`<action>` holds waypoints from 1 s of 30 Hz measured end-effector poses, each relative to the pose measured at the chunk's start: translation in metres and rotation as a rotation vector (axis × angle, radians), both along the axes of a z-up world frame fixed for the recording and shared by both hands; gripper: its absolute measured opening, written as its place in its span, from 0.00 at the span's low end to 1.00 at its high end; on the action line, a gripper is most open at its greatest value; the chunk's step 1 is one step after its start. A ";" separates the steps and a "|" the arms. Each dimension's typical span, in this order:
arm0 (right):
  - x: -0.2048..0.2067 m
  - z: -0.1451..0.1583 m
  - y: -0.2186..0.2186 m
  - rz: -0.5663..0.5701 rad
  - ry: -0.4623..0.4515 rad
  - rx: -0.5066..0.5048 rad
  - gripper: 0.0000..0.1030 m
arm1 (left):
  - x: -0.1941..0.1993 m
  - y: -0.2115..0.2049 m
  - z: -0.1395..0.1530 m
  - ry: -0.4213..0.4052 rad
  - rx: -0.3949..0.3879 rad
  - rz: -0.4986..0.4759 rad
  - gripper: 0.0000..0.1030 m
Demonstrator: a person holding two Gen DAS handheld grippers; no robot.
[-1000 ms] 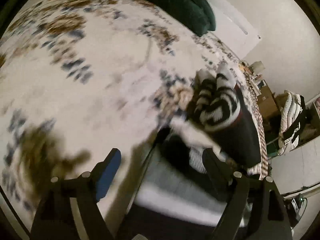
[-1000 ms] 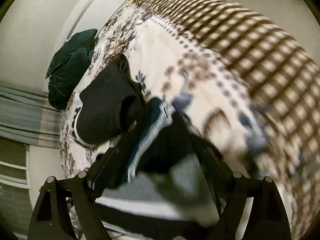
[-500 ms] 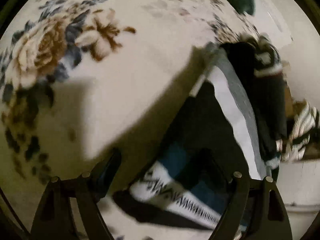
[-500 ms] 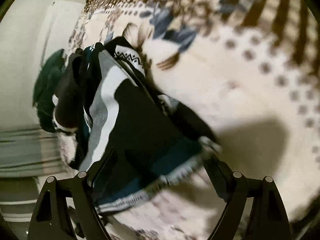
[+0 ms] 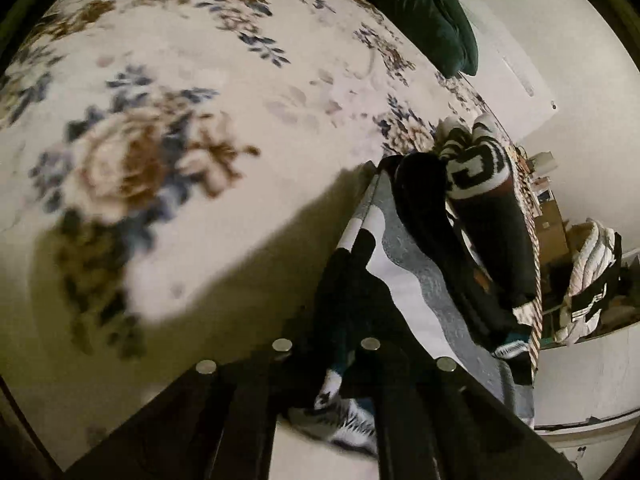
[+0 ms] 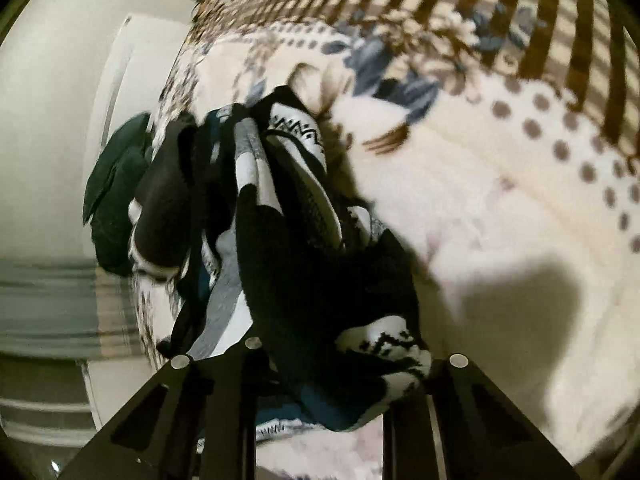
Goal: Fold small clothes
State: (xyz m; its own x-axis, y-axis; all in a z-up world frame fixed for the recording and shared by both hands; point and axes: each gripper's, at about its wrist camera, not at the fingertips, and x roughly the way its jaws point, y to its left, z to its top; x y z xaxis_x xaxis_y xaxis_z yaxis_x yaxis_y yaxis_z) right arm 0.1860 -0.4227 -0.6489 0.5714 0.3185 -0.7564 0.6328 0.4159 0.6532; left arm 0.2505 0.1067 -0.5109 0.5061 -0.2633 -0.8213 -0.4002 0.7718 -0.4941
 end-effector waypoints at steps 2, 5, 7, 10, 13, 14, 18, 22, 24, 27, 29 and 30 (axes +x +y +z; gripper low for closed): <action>-0.008 0.015 0.005 0.053 0.010 -0.013 0.19 | -0.026 0.003 0.010 0.020 -0.001 -0.017 0.03; -0.034 0.032 0.007 0.110 0.043 -0.022 0.19 | -0.061 0.009 0.018 0.061 -0.003 -0.037 0.03; -0.057 0.034 -0.001 0.128 0.078 -0.005 0.19 | -0.078 0.010 0.016 0.100 -0.005 -0.058 0.04; -0.077 0.020 -0.007 0.170 0.150 0.009 0.22 | -0.090 0.010 -0.012 0.197 -0.034 -0.082 0.08; -0.086 -0.011 -0.020 0.189 0.317 0.054 0.35 | -0.090 0.018 -0.029 0.283 -0.071 -0.038 0.14; -0.089 -0.010 -0.023 0.186 0.332 0.047 0.40 | -0.089 0.022 -0.024 0.287 -0.043 -0.028 0.19; -0.091 0.042 -0.031 0.208 0.331 -0.198 0.53 | -0.077 0.022 0.008 0.218 0.075 -0.065 0.39; -0.045 0.084 -0.027 0.284 0.248 -0.337 0.56 | -0.040 0.002 0.020 0.149 0.149 -0.155 0.41; -0.003 0.088 -0.019 0.313 0.191 -0.308 0.56 | -0.014 -0.010 0.018 0.115 0.133 -0.189 0.41; 0.057 0.085 -0.013 0.352 0.131 -0.346 0.56 | 0.030 -0.031 0.008 0.090 0.131 -0.252 0.41; 0.096 0.077 -0.008 0.400 0.140 -0.412 0.56 | 0.057 -0.041 0.000 0.099 0.121 -0.278 0.41; 0.113 0.072 -0.005 0.431 0.146 -0.447 0.56 | 0.068 -0.046 -0.004 0.096 0.109 -0.293 0.41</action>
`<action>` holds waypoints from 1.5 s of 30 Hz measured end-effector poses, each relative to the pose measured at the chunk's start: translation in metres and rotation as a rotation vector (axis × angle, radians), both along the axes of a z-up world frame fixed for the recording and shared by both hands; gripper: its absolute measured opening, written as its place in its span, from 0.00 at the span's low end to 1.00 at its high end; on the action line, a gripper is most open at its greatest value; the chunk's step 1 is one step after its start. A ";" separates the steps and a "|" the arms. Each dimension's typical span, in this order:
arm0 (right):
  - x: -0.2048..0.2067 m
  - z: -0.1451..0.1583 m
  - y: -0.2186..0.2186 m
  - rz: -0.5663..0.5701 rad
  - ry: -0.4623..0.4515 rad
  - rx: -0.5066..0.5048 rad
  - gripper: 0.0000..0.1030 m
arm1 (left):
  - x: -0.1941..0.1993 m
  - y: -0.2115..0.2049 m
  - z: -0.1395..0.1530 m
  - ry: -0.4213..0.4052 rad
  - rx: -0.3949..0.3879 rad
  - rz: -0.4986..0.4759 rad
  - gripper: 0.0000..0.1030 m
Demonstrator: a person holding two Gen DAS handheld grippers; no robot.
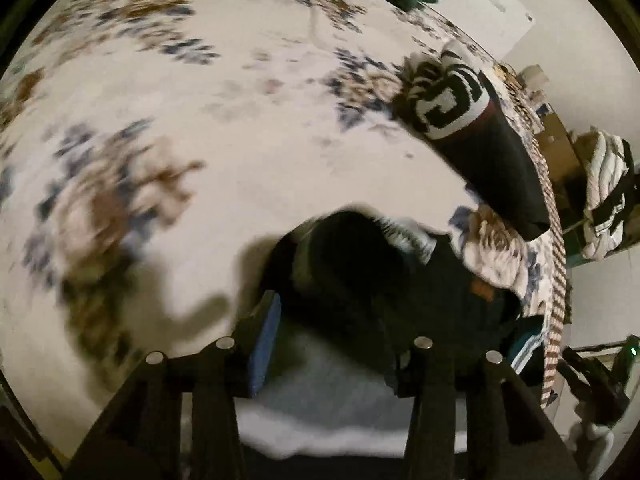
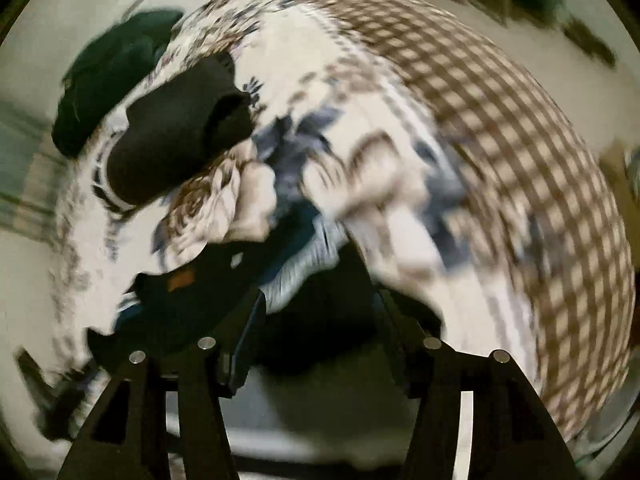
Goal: Fold small clothes
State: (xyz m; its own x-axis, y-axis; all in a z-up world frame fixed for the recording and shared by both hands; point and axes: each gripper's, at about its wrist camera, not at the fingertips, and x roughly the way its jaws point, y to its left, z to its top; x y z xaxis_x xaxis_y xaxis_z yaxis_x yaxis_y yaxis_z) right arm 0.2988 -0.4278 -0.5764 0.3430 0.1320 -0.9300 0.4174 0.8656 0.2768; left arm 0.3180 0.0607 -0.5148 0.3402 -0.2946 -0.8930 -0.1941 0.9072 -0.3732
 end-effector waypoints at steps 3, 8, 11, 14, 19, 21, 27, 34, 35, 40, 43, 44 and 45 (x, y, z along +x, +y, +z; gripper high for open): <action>0.051 -0.018 0.006 0.111 0.035 -0.136 0.58 | 0.027 -0.013 -0.014 0.024 0.010 -0.028 0.41; 0.084 -0.051 0.011 0.230 0.076 -0.110 0.30 | 0.052 -0.014 -0.033 0.063 0.020 -0.005 0.41; 0.079 -0.038 0.016 0.246 0.005 -0.170 0.11 | 0.052 -0.006 -0.023 0.040 0.000 0.020 0.41; 0.067 -0.015 -0.002 0.137 -0.062 -0.222 0.10 | 0.044 0.009 -0.008 0.004 -0.008 0.060 0.41; 0.059 -0.033 -0.045 -0.030 -0.003 -0.144 0.10 | 0.043 0.019 -0.005 -0.015 -0.016 0.073 0.45; 0.060 -0.037 -0.041 -0.023 0.000 -0.156 0.10 | 0.046 0.016 -0.010 -0.004 -0.018 0.054 0.45; 0.063 -0.046 -0.041 -0.036 -0.001 -0.097 0.11 | 0.074 -0.018 -0.033 0.014 0.074 -0.116 0.45; 0.060 -0.038 -0.044 -0.032 -0.046 -0.076 0.11 | 0.081 -0.033 -0.027 -0.122 0.161 -0.214 0.06; 0.060 -0.035 -0.044 -0.033 -0.055 -0.077 0.11 | 0.078 -0.029 -0.020 -0.149 0.164 -0.200 0.06; 0.061 -0.014 -0.045 -0.063 -0.104 -0.087 0.10 | 0.078 -0.015 0.004 -0.202 0.158 -0.136 0.06; 0.073 -0.013 -0.044 -0.062 -0.106 -0.110 0.10 | 0.094 -0.012 -0.002 -0.178 0.150 -0.124 0.06; 0.077 -0.015 -0.045 -0.066 -0.102 -0.108 0.10 | 0.104 -0.011 -0.009 -0.155 0.148 -0.124 0.06; 0.084 -0.018 -0.047 -0.072 -0.097 -0.107 0.10 | 0.108 -0.012 -0.016 -0.143 0.149 -0.125 0.06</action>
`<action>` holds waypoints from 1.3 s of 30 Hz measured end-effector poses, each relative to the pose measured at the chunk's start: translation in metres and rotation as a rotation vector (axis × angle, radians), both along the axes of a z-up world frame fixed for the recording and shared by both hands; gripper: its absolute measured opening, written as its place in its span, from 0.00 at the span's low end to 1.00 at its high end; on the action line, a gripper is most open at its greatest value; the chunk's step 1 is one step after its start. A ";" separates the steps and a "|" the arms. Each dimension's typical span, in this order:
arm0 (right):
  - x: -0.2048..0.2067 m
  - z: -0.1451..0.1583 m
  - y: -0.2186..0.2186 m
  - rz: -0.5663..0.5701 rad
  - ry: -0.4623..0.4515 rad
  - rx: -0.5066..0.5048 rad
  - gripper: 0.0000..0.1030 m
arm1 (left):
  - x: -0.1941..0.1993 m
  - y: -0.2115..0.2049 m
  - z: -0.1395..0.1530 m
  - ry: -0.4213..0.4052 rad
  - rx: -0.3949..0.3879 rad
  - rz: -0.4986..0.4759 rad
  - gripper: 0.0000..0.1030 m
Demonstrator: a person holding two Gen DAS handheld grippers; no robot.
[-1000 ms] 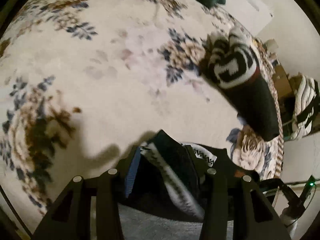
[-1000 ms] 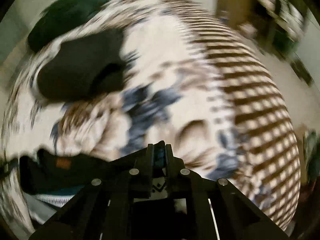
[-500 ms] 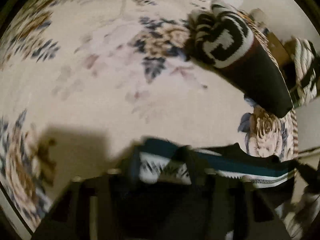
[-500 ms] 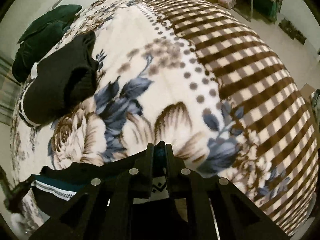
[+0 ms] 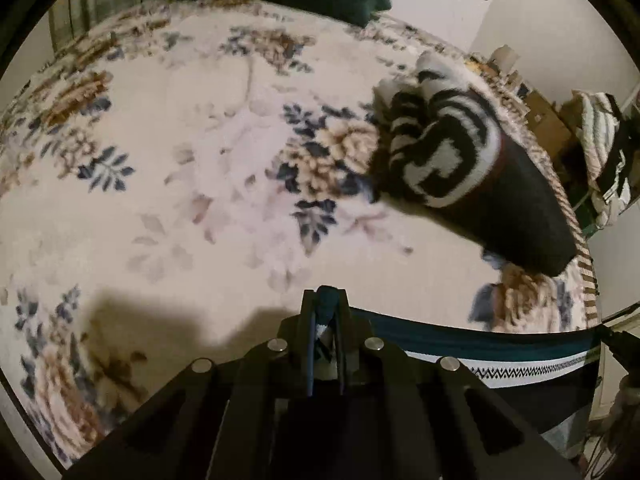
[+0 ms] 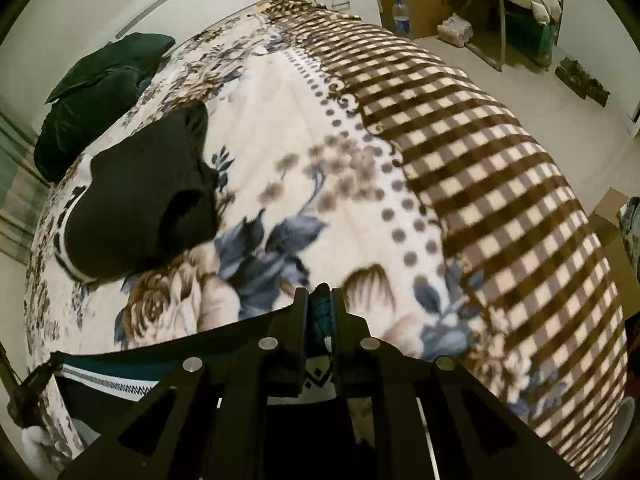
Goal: Fold small clothes
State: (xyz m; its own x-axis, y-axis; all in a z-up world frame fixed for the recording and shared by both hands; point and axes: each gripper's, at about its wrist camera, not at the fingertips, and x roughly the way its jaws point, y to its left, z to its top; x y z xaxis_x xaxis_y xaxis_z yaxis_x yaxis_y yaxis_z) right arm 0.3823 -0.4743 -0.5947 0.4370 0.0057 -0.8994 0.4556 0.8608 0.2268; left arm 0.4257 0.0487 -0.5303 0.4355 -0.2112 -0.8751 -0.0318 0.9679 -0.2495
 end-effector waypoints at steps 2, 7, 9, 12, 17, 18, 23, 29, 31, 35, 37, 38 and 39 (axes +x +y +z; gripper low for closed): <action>0.010 -0.010 -0.002 -0.005 0.025 -0.012 0.10 | 0.011 -0.003 -0.016 0.049 0.005 -0.011 0.06; 0.022 -0.049 -0.004 -0.006 0.135 -0.010 0.11 | 0.018 0.002 -0.053 0.177 -0.030 -0.030 0.11; 0.019 -0.059 -0.008 -0.013 0.178 0.057 0.31 | 0.017 0.008 -0.048 0.193 -0.070 -0.018 0.13; 0.005 -0.049 -0.012 -0.022 0.151 0.113 0.90 | 0.006 0.019 -0.023 0.147 -0.095 0.000 0.55; -0.060 -0.008 -0.005 -0.020 0.072 0.153 0.90 | -0.046 0.054 0.024 0.063 -0.150 0.059 0.89; -0.081 -0.001 -0.003 -0.035 0.064 0.176 0.90 | -0.061 0.060 0.030 0.058 -0.163 0.076 0.89; -0.188 0.011 0.017 -0.147 0.064 0.308 0.98 | -0.167 0.070 0.028 0.162 -0.224 0.149 0.89; -0.290 -0.043 0.050 -0.292 0.104 0.538 0.98 | -0.267 0.054 -0.038 0.353 -0.370 0.218 0.89; -0.302 -0.067 0.056 -0.314 0.082 0.590 0.98 | -0.275 0.047 -0.050 0.348 -0.433 0.236 0.89; -0.292 -0.105 0.058 -0.359 -0.026 0.738 0.98 | -0.272 0.028 -0.070 0.298 -0.511 0.268 0.89; -0.282 -0.109 0.063 -0.349 -0.099 0.757 0.97 | -0.266 0.024 -0.078 0.276 -0.547 0.323 0.89; -0.278 -0.109 0.065 -0.343 -0.118 0.752 0.95 | -0.264 0.025 -0.080 0.265 -0.564 0.346 0.89; -0.273 -0.108 0.067 -0.339 -0.135 0.744 0.87 | -0.262 0.025 -0.082 0.254 -0.582 0.376 0.89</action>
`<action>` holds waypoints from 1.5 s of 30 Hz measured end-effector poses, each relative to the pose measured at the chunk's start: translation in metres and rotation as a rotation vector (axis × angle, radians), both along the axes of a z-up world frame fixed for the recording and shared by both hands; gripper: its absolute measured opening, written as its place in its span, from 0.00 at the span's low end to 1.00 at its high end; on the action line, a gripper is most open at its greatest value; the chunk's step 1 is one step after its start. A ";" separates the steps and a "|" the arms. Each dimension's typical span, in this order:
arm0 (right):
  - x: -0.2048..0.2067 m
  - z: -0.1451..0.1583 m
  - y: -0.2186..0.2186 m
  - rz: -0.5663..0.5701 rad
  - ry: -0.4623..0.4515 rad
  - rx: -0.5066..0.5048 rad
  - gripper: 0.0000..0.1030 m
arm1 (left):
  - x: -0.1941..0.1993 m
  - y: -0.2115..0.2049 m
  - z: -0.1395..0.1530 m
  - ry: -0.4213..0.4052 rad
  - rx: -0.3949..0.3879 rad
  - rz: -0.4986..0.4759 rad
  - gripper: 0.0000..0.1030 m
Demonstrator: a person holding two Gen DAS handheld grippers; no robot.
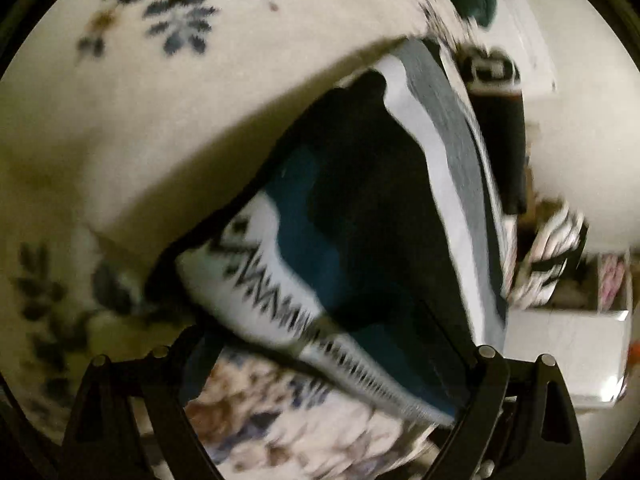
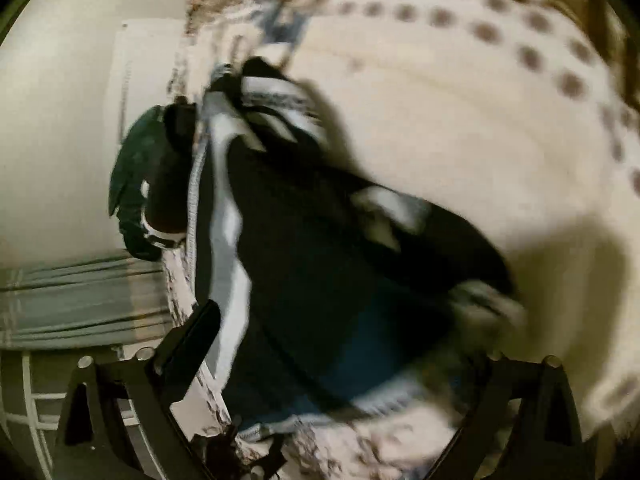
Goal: Fold small clothes
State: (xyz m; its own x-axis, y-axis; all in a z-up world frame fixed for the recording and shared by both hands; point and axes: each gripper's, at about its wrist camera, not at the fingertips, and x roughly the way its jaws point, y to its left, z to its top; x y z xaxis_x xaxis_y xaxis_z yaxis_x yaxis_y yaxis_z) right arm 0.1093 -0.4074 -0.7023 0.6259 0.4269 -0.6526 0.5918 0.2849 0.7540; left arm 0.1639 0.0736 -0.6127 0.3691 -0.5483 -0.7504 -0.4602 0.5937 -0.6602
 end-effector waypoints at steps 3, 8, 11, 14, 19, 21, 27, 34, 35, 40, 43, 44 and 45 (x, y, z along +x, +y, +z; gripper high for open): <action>0.011 0.004 0.006 -0.016 -0.038 -0.011 0.76 | 0.011 -0.001 -0.005 0.012 -0.003 0.081 0.89; 0.017 -0.016 0.001 -0.048 -0.060 0.048 0.77 | 0.011 -0.002 -0.011 0.031 -0.004 0.209 0.89; 0.013 -0.034 -0.006 -0.126 -0.088 0.136 0.77 | 0.007 0.001 -0.011 0.040 0.001 0.267 0.89; 0.014 -0.019 -0.002 -0.148 -0.146 0.122 0.62 | 0.003 0.006 0.003 0.015 -0.016 0.323 0.79; 0.030 -0.010 0.008 -0.051 -0.160 0.070 0.57 | 0.001 0.003 0.017 -0.021 0.042 0.290 0.61; 0.033 -0.022 0.006 -0.051 -0.134 0.086 0.57 | -0.006 0.007 0.013 -0.014 0.056 0.296 0.52; 0.040 -0.033 0.006 -0.037 -0.132 0.101 0.60 | -0.011 0.003 0.034 -0.062 0.134 0.251 0.38; 0.053 -0.039 0.004 -0.012 -0.126 0.095 0.60 | -0.012 -0.018 0.045 -0.086 0.166 0.145 0.38; 0.053 -0.040 0.003 -0.011 -0.124 0.094 0.60 | -0.009 -0.023 0.047 -0.098 0.177 0.126 0.38; 0.051 -0.032 0.000 -0.012 -0.102 0.086 0.60 | -0.003 -0.011 0.029 -0.045 0.153 0.204 0.38; 0.043 -0.018 -0.002 -0.038 -0.099 0.051 0.60 | -0.008 0.011 0.028 -0.044 0.154 0.261 0.29; 0.042 -0.016 -0.003 -0.043 -0.102 0.055 0.60 | -0.007 0.015 0.031 -0.065 0.159 0.264 0.29; 0.040 -0.017 -0.003 -0.047 -0.104 0.063 0.60 | -0.004 0.017 0.032 -0.080 0.162 0.259 0.29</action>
